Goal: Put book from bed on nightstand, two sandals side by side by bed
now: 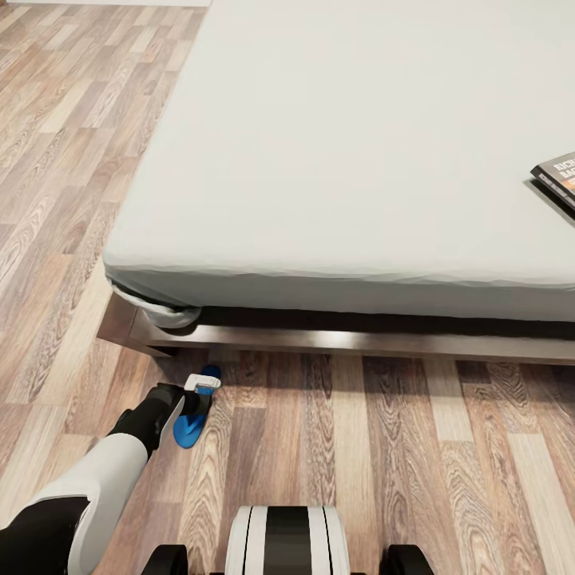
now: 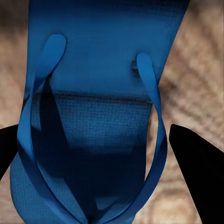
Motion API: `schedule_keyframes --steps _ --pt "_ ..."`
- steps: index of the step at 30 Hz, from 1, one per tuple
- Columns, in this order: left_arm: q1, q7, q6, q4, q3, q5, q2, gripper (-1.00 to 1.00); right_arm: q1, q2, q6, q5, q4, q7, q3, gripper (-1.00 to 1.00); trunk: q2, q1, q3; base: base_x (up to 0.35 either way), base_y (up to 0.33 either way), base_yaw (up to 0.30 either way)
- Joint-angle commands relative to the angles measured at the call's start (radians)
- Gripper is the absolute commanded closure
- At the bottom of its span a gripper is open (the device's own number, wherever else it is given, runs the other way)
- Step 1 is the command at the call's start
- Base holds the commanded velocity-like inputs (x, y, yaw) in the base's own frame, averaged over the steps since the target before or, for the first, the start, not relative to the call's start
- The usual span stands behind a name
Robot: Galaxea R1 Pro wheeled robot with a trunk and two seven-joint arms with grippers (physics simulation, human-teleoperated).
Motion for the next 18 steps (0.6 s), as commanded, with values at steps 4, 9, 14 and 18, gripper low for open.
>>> schedule_keyframes --steps 4,9,14,18 --pt "0.000 -0.009 0.004 -0.002 0.006 -0.010 -0.001 1.00 0.000 0.000 0.011 0.001 -0.002 -0.003 -0.003 1.00 0.000 0.000 -0.001 0.000 0.000 0.000" --pt "0.000 -0.009 0.004 -0.002 0.006 -0.010 -0.001 1.00 0.000 0.001 0.011 0.002 -0.002 -0.003 -0.003 1.00 0.000 0.000 -0.001 0.000 0.000 0.000" --pt "0.001 -0.009 0.004 -0.002 0.005 -0.010 -0.001 1.00 0.000 -0.001 0.011 0.001 -0.002 -0.002 -0.003 1.00 0.000 0.000 -0.001 0.000 0.000 0.000" --pt "0.001 -0.010 0.004 -0.002 0.005 -0.010 -0.001 1.00 0.000 -0.002 0.011 0.000 -0.002 -0.002 -0.003 1.00 0.000 0.000 -0.001 0.000 0.000 0.000"
